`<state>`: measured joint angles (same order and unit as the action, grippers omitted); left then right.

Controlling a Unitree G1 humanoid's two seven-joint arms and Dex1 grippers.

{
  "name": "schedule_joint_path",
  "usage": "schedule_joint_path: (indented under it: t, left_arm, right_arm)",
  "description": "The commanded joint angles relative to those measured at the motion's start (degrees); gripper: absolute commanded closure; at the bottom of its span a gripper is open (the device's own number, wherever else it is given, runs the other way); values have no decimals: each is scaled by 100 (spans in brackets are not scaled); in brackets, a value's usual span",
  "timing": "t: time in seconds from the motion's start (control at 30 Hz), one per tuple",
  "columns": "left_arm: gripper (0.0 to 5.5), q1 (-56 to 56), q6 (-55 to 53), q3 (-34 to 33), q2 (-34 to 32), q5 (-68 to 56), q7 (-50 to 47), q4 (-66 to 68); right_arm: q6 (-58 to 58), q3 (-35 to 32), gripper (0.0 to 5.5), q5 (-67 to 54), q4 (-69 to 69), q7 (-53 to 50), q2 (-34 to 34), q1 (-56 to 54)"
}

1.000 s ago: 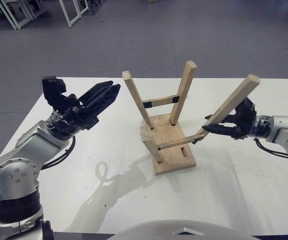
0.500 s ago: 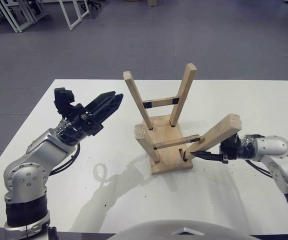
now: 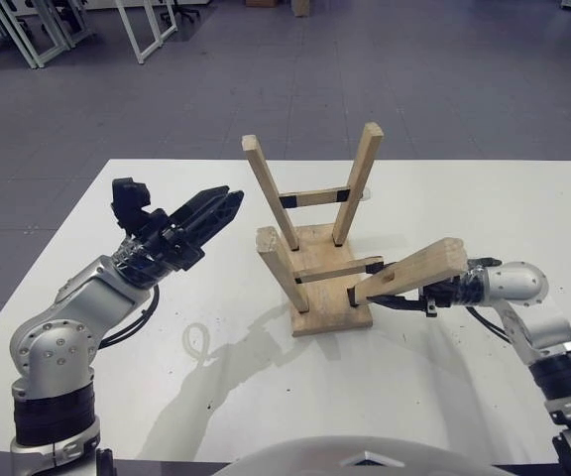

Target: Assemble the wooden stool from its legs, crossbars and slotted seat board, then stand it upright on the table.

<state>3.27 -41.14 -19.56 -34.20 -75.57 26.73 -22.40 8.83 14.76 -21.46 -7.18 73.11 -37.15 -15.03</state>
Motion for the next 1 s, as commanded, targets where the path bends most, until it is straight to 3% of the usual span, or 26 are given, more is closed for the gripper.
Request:
schedule_joint_path:
  t: [0.03,0.27,0.43,0.6,0.8,1.0]
  left_arm:
    - [232,38,-34,27,46,111,56,47]
    - [232,188,-41,138,93,207,151,180]
    - [232,256,61,208,283,345,91,221]
    - [232,284,43,140,276,383,67,187]
    - [232,1500,1355,-640,87,1511,-694,702]
    - [232,2393,1366,-85,-202,2079,-746,-100]
  right_arm:
    - [-908,766,348,617,-744,807,-353,207]
    - [-1915,618,348,-108,-722,907,-234,-21]
    - [-713,530,348,402,-1149,-106,303,527]
    - [-85,518,348,674,-961,-791,407,866]
    - [-1282,779,348,833,-242,-1852,426,796]
    - [-2967,716,348,358,1105,-2544,273,789]
